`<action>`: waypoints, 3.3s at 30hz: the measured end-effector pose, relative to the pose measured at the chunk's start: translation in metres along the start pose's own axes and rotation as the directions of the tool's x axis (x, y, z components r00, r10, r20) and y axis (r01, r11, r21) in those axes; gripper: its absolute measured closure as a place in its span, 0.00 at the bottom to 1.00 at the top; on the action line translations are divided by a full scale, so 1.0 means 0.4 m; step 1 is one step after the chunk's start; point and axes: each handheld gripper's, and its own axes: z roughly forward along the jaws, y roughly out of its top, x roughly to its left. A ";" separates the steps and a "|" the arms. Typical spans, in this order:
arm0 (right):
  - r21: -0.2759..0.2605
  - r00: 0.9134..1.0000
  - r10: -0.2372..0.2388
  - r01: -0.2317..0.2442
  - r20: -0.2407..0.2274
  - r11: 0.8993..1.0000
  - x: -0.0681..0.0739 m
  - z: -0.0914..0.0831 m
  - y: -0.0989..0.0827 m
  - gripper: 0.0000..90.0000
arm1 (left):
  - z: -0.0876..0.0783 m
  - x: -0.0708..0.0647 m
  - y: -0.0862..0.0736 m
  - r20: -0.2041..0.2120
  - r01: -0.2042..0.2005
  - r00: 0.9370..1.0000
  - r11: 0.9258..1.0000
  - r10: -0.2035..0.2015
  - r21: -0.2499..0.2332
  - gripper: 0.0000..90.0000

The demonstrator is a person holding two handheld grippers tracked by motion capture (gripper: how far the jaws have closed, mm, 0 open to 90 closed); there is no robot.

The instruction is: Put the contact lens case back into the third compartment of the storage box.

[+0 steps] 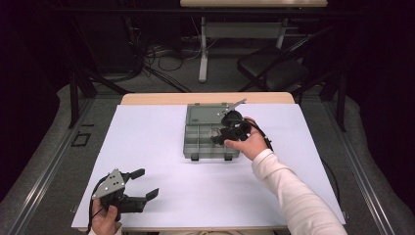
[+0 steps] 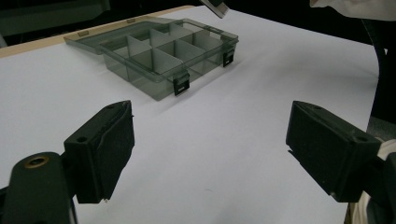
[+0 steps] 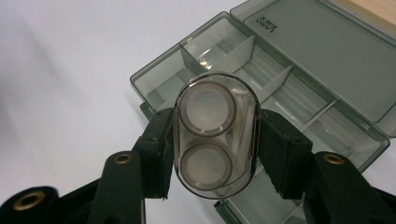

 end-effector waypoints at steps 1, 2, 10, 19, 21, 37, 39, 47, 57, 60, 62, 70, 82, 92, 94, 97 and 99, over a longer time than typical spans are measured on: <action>0.004 1.000 0.009 -0.009 -0.002 1.000 -0.003 0.001 0.006 0.54 | -0.003 -0.001 0.000 0.000 -0.001 1.000 1.000 0.001 -0.001 0.18; 0.004 1.000 0.009 -0.009 -0.002 1.000 -0.003 0.001 0.006 0.54 | -0.003 -0.001 0.000 0.000 -0.001 1.000 1.000 0.001 -0.001 0.18; 0.017 1.000 0.011 -0.011 0.017 1.000 -0.015 0.015 0.023 0.54 | -0.012 -0.006 -0.003 -0.005 0.003 1.000 1.000 -0.003 -0.002 0.18; 0.005 0.999 0.030 -0.030 0.030 1.000 -0.032 0.038 0.030 0.54 | -0.011 -0.005 -0.003 -0.001 0.001 1.000 1.000 -0.001 -0.002 0.18; 0.010 0.999 0.031 -0.031 0.035 0.999 -0.037 0.045 0.031 0.54 | -0.009 -0.005 -0.003 0.000 -0.003 1.000 1.000 0.003 -0.005 0.18; -0.013 0.997 0.054 -0.053 0.057 0.999 -0.068 0.084 0.031 0.54 | -0.007 -0.008 -0.002 0.005 -0.012 1.000 1.000 0.012 0.004 0.18; -0.003 0.996 0.059 -0.059 0.060 0.998 -0.073 0.083 0.032 0.54 | -0.008 -0.008 -0.001 0.003 -0.012 1.000 1.000 0.012 0.002 0.18; -0.027 0.993 0.085 -0.083 0.077 0.996 -0.093 0.100 0.031 0.54 | -0.007 -0.010 -0.001 0.000 -0.015 1.000 1.000 0.015 0.007 0.18; -0.038 0.991 0.099 -0.096 0.084 0.995 -0.112 0.115 0.028 0.54 | -0.008 -0.010 -0.001 -0.001 -0.015 1.000 1.000 0.015 0.008 0.18; -0.041 0.992 0.096 -0.093 0.083 0.995 -0.117 0.120 0.025 0.54 | -0.007 -0.010 -0.001 0.000 -0.016 1.000 1.000 0.016 0.008 0.18; -0.047 0.991 0.102 -0.098 0.084 0.994 -0.119 0.123 0.024 0.54 | -0.007 -0.010 -0.001 0.000 -0.016 1.000 1.000 0.016 0.008 0.18; -0.056 0.991 0.090 -0.085 0.102 0.995 -0.124 0.132 0.020 0.54 | -0.006 -0.009 -0.001 0.000 -0.018 1.000 1.000 0.018 0.010 0.18; -0.044 0.991 0.079 -0.075 0.105 0.996 -0.125 0.159 0.014 0.54 | -0.006 -0.009 -0.002 0.004 -0.012 1.000 1.000 0.012 0.006 0.18; -0.032 0.990 0.086 -0.083 0.111 0.996 -0.124 0.175 0.009 0.54 | -0.006 -0.009 -0.002 0.005 -0.014 1.000 1.000 0.014 0.006 0.18; -0.019 0.990 0.087 -0.086 0.109 0.996 -0.123 0.175 0.009 0.54 | -0.006 -0.009 -0.002 0.005 -0.014 1.000 1.000 0.014 0.006 0.18; -0.022 0.990 0.080 -0.078 0.116 0.997 -0.123 0.179 0.008 0.54 | -0.006 -0.009 -0.002 0.004 -0.013 1.000 1.000 0.013 0.005 0.18; -0.014 0.989 0.085 -0.084 0.118 0.996 -0.125 0.179 0.008 0.54 | -0.006 -0.009 -0.002 0.003 -0.012 1.000 1.000 0.012 0.004 0.18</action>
